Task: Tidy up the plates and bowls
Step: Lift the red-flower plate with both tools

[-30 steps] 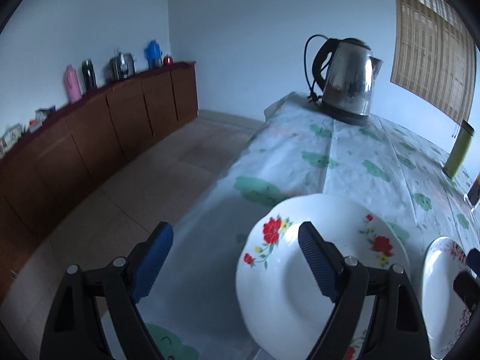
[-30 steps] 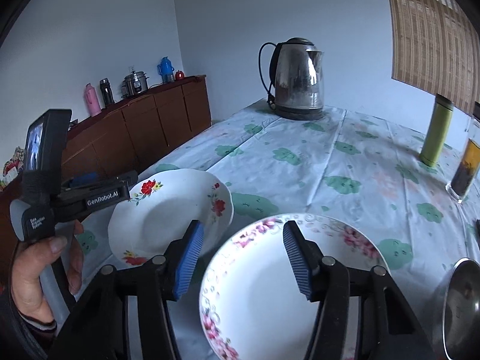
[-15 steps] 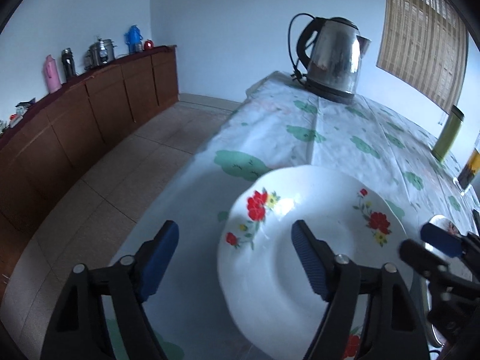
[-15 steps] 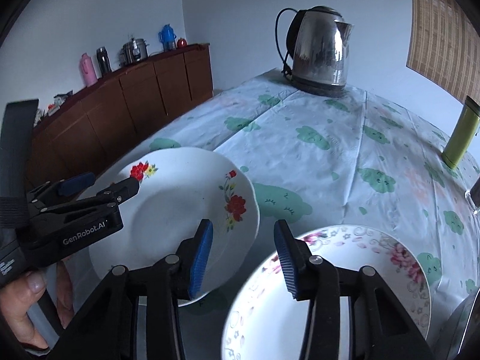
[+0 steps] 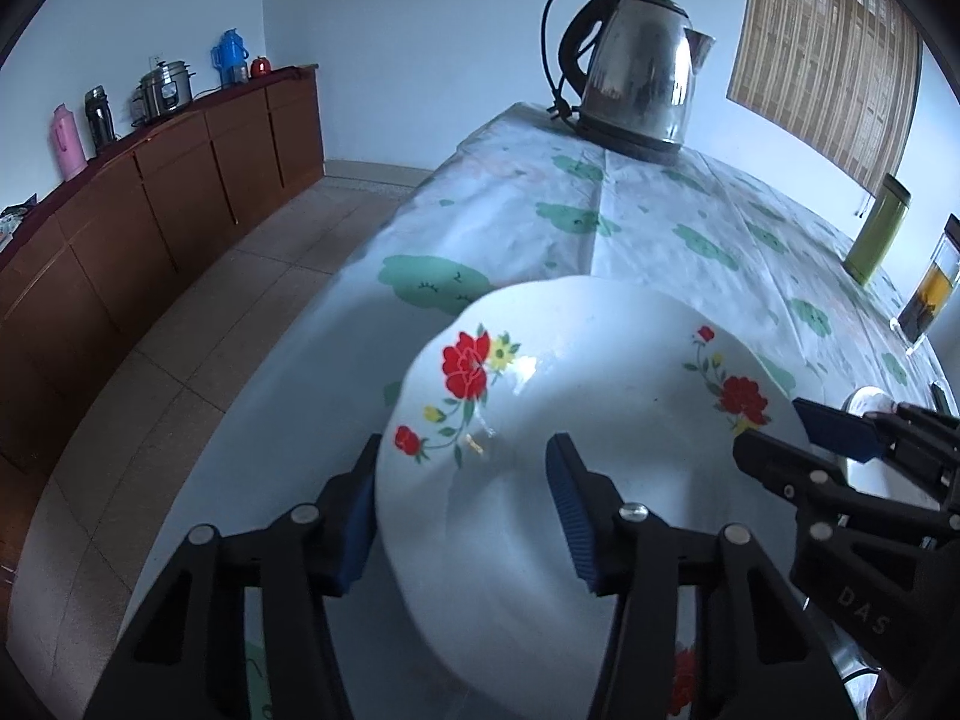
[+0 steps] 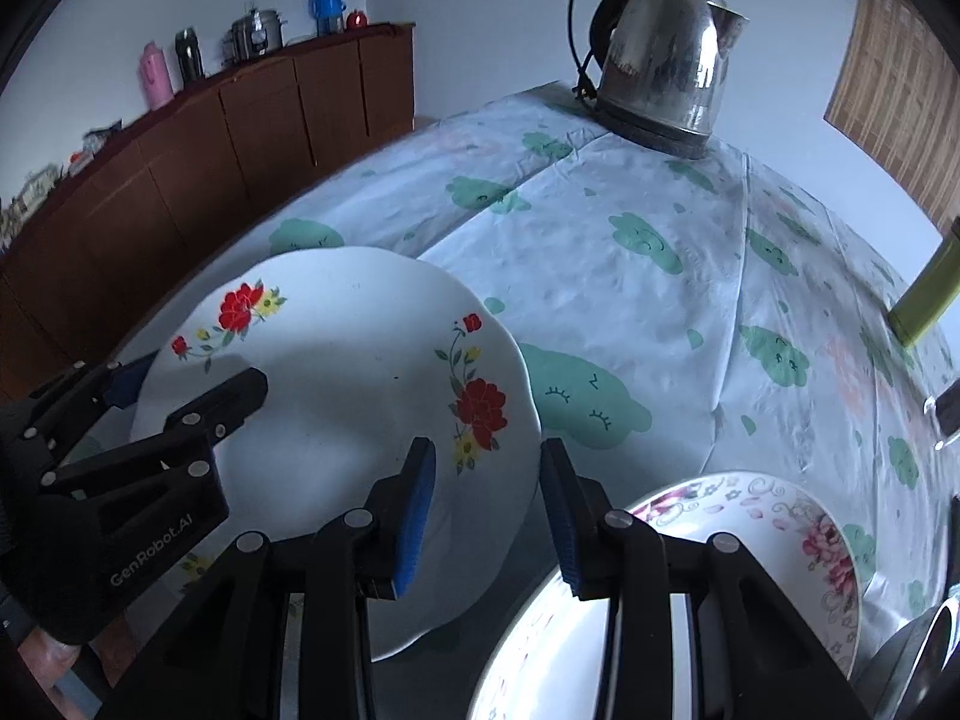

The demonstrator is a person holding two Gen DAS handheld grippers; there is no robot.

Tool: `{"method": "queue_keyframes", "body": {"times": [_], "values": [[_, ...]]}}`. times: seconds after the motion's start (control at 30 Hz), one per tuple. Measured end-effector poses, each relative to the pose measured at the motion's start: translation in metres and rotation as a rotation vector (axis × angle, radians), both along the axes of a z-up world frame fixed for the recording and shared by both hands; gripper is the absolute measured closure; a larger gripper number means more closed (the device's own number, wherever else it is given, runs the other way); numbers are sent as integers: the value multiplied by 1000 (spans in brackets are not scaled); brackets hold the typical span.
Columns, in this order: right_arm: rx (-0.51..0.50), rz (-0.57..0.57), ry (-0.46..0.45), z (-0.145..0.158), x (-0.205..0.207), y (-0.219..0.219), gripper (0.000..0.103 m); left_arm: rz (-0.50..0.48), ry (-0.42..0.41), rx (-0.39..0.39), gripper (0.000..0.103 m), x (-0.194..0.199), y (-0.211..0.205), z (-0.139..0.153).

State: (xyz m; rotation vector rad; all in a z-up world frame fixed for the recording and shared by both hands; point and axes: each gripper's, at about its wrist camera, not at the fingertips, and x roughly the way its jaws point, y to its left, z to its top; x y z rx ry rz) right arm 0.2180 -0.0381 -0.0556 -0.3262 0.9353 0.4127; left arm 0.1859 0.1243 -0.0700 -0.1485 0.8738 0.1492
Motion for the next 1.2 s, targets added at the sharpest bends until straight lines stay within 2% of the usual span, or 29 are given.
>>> {"method": "queue_keyframes", "body": {"times": [0.2, 0.43, 0.6, 0.63, 0.67, 0.83, 0.97, 1.2], "values": [[-20, 54, -4, 0, -5, 7, 64, 41, 8, 3, 51, 0, 9, -1], [72, 89, 50, 2, -7, 5, 65, 92, 8, 26, 49, -5, 20, -1], [27, 97, 42, -5, -9, 13, 66, 106, 9, 35, 50, -6, 23, -2], [27, 94, 33, -5, -10, 14, 66, 94, 5, 50, 56, -6, 20, -1], [23, 94, 29, -4, -11, 14, 66, 90, 4, 63, 57, -5, 17, -1], [32, 82, -22, 2, -18, 13, 66, 99, -4, 9, 58, -8, 23, 0], [44, 85, -47, 11, -24, 13, 66, 106, -31, 38, 58, -11, 21, 5], [80, 79, -82, 30, -35, 1, 66, 70, -90, 13, 56, -14, 15, 13]]}}
